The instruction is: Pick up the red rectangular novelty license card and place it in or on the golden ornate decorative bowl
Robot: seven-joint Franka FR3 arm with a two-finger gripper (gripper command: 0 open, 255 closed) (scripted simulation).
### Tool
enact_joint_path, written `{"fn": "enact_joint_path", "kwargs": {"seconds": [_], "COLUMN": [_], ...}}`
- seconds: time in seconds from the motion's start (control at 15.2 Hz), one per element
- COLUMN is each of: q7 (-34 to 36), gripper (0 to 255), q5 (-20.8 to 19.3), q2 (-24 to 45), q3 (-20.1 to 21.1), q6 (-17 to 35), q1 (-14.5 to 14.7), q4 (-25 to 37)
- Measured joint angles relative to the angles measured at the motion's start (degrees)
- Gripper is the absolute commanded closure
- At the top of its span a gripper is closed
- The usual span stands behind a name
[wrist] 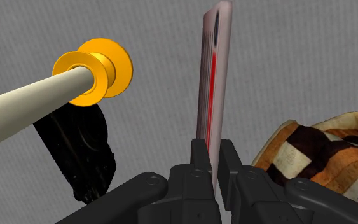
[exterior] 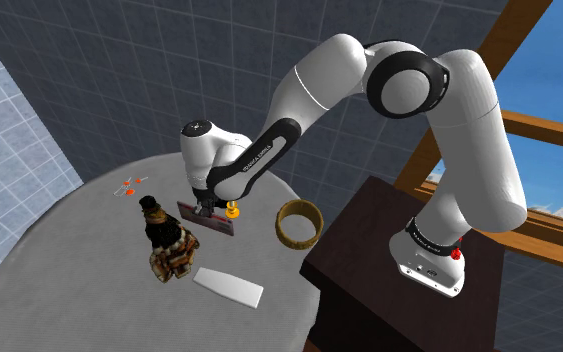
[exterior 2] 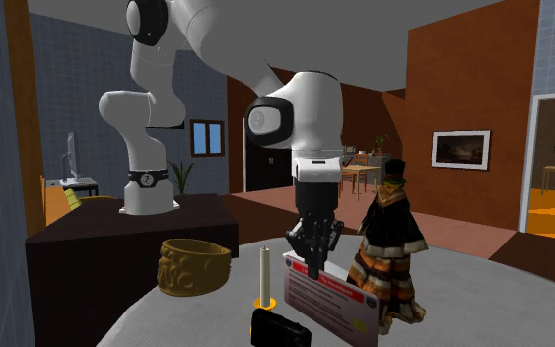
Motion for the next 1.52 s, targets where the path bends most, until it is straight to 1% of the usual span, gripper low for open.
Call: {"fn": "enact_joint_path", "kwargs": {"seconds": [0.26, 1.52], "q7": [-0.1, -1.9], "gripper": [255, 255], "q5": [0.1, 2.9], "q2": [-0.7, -11.0], "q3": [0.1, 2.4], "q6": [-0.5, -9.9], "q1": [-0.1, -1.7], "q4": [-0.2, -1.1]}}
